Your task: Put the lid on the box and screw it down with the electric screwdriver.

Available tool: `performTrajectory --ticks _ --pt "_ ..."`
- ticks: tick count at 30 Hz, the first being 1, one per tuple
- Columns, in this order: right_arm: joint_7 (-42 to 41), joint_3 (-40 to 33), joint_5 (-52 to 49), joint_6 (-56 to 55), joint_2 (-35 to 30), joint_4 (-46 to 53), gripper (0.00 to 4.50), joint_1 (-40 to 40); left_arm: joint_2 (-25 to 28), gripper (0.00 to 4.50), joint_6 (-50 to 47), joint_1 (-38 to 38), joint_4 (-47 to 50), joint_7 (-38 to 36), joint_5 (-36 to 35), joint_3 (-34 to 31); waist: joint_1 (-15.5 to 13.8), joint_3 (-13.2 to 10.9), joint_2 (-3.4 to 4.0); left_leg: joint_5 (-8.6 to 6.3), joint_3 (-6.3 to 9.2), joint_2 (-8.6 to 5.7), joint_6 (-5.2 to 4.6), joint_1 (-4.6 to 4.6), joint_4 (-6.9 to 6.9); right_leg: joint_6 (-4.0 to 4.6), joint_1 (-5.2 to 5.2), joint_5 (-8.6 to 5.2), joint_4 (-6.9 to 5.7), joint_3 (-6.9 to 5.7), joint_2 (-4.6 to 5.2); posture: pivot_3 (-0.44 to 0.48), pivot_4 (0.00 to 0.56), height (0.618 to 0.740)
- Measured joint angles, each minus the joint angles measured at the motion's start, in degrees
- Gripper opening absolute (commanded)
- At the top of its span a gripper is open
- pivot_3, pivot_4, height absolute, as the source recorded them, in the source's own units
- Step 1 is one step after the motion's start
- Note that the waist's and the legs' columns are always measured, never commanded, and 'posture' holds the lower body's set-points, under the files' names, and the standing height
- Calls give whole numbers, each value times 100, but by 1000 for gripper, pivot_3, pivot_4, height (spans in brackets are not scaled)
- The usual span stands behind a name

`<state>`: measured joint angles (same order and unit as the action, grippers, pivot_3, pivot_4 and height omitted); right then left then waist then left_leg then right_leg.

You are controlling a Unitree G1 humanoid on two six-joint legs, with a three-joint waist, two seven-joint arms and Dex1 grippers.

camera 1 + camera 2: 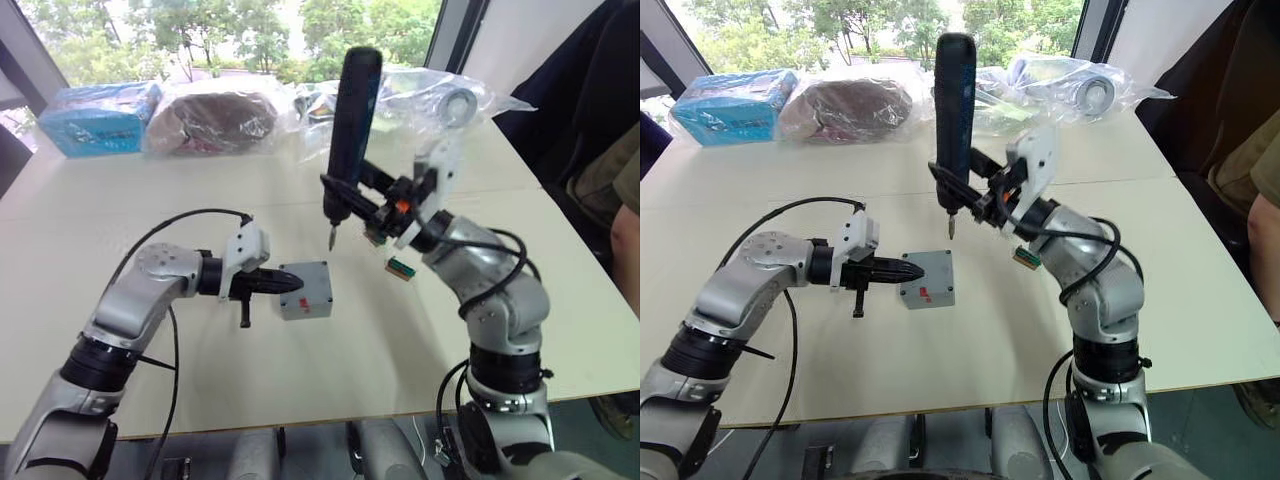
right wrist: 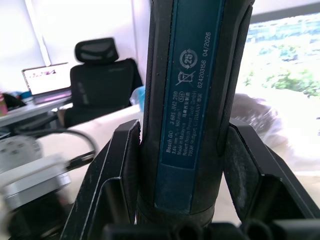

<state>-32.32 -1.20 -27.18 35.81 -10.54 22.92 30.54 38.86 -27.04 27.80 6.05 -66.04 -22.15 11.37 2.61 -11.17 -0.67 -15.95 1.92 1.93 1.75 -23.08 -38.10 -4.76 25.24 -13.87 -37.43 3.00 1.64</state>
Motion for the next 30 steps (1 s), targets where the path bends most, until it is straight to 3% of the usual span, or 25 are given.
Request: performTrajectory --ticks 12,30 --pt "279 519 467 -898 99 -91 1832 -436 -163 0 269 114 -291 -17 260 71 -4 1 -1 3 -1 0 4 61 0 5 -56 1 4 2 -1 0 150 740" --pt "200 780 858 -1850 88 -729 1832 -624 -108 0 262 99 -275 -62 270 58 -4 1 -1 3 -1 1 4 65 1 5 -59 1 4 4 -3 0 150 740"
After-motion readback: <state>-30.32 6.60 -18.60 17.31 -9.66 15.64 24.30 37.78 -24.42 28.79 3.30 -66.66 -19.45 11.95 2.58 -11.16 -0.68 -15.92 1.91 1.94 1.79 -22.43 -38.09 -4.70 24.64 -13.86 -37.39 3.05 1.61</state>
